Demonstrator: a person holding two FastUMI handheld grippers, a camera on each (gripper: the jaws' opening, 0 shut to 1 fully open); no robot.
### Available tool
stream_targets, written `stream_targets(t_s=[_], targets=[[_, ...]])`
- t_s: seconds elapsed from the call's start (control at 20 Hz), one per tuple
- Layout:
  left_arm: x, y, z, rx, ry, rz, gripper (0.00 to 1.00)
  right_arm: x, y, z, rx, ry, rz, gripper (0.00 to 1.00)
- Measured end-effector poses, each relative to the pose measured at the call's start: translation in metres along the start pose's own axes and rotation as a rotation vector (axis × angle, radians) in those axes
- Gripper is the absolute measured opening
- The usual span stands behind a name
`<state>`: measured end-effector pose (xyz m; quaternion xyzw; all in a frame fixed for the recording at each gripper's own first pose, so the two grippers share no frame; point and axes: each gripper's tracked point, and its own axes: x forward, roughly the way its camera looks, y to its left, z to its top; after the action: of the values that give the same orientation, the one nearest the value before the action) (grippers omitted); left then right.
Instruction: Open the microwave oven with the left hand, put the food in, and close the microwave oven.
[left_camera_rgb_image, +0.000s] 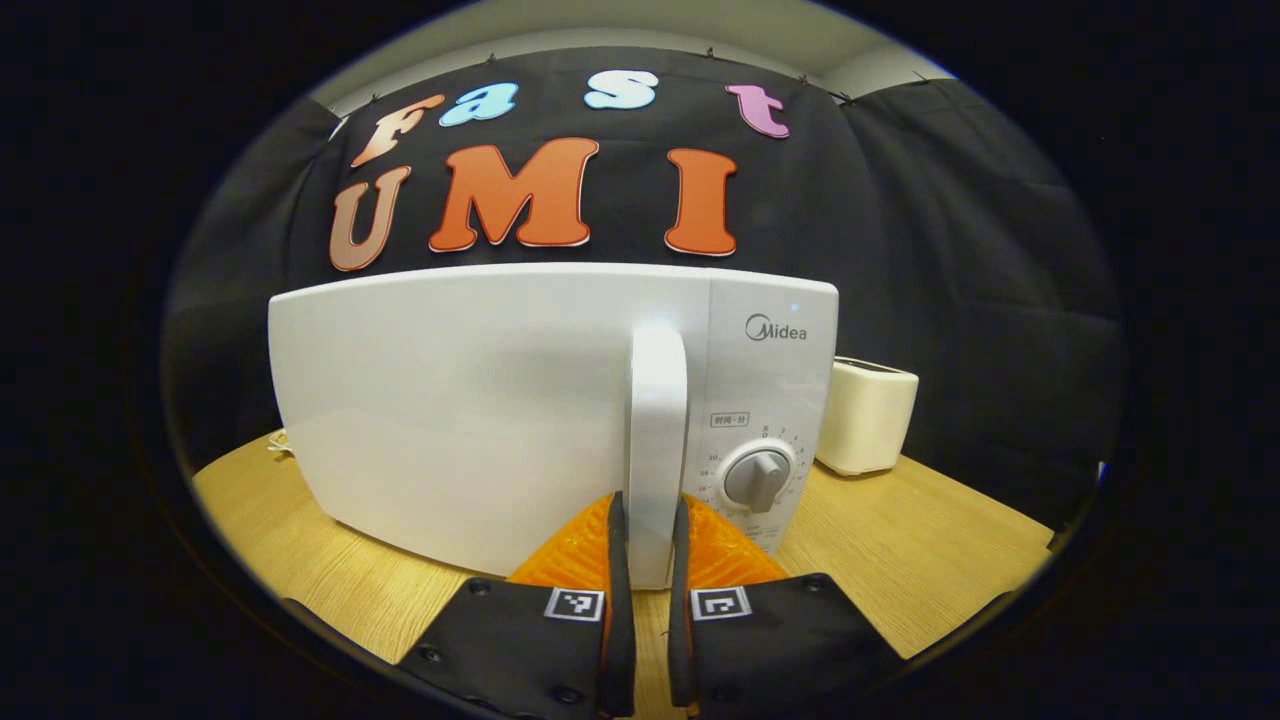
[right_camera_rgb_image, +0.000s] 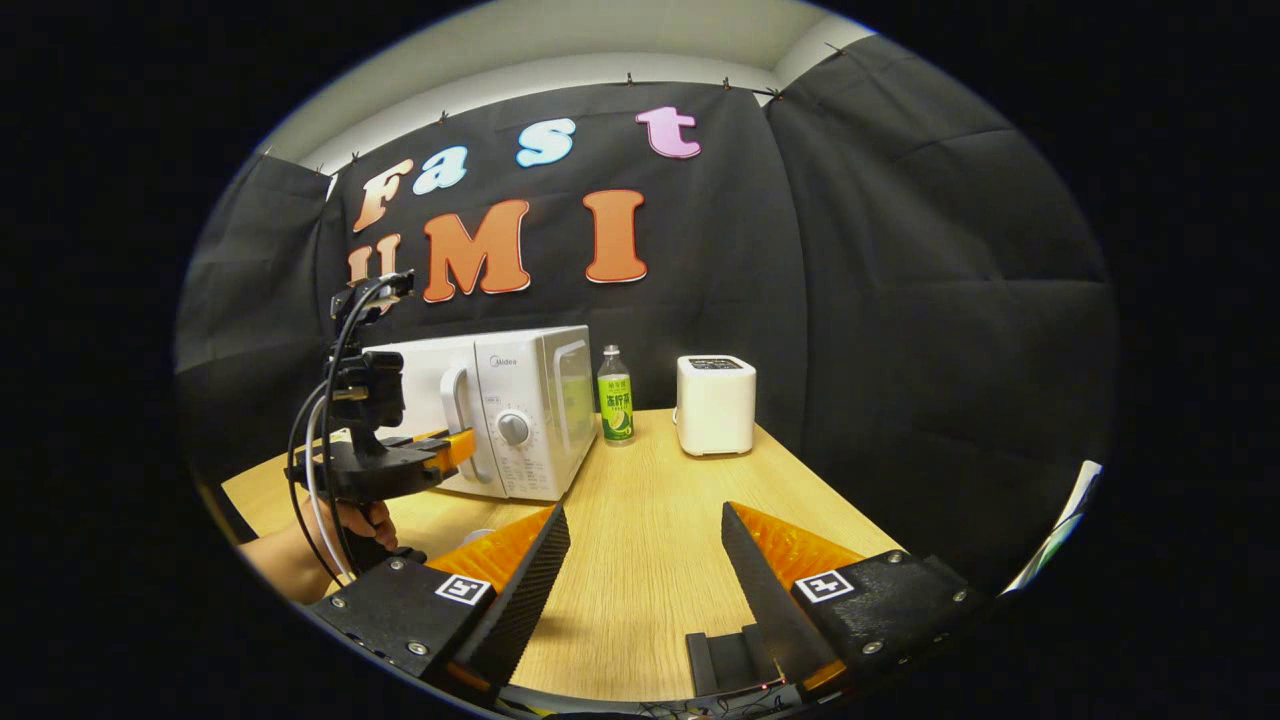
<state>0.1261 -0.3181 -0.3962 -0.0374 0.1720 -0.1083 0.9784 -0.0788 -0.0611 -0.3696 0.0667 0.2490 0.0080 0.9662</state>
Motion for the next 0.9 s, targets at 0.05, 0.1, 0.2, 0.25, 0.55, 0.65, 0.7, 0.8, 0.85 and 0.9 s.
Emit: stream_targets(t_s=[0.05,0.1,0.2,0.25,0.55,0.65,0.7,0.8,0.85,0.9], targets=[[0.0,0.001,0.0,0.002,-0.002,-0.001,0.18,0.001,0.0,-0.003,0.0,0.007,0.002,0.95],[0.0,-0.001,-0.002,0.005,0.001,-0.011,0.17,0.002,0.0,-0.005,-0.001,0.013,0.004,0.95],[-0.006,0.0,-0.002,-0.017,0.006,-0.021,0.18,0.002,-0.002,-0.007,0.003,0.017,0.002,0.95],[-0.012,0.001,-0.002,-0.029,-0.014,-0.016,0.17,0.003,-0.001,-0.008,0.005,0.016,0.002,0.95],[-0.061,0.008,-0.005,0.011,-0.03,-0.056,0.16,0.004,0.011,-0.021,0.061,0.051,0.036,0.95],[-0.082,0.015,-0.007,0.031,-0.036,-0.058,0.16,0.001,0.019,-0.027,0.075,0.07,0.054,0.95],[-0.093,0.02,-0.008,0.036,-0.037,-0.058,0.16,0.001,0.023,-0.03,0.08,0.077,0.06,0.95],[-0.115,0.029,-0.012,0.031,-0.04,-0.059,0.16,-0.002,0.032,-0.033,0.09,0.089,0.076,0.95],[-0.125,0.035,-0.013,0.034,-0.039,-0.055,0.16,-0.003,0.037,-0.036,0.097,0.095,0.086,0.95],[-0.135,0.041,-0.013,0.04,-0.044,-0.05,0.15,-0.003,0.043,-0.038,0.105,0.104,0.096,0.95]])
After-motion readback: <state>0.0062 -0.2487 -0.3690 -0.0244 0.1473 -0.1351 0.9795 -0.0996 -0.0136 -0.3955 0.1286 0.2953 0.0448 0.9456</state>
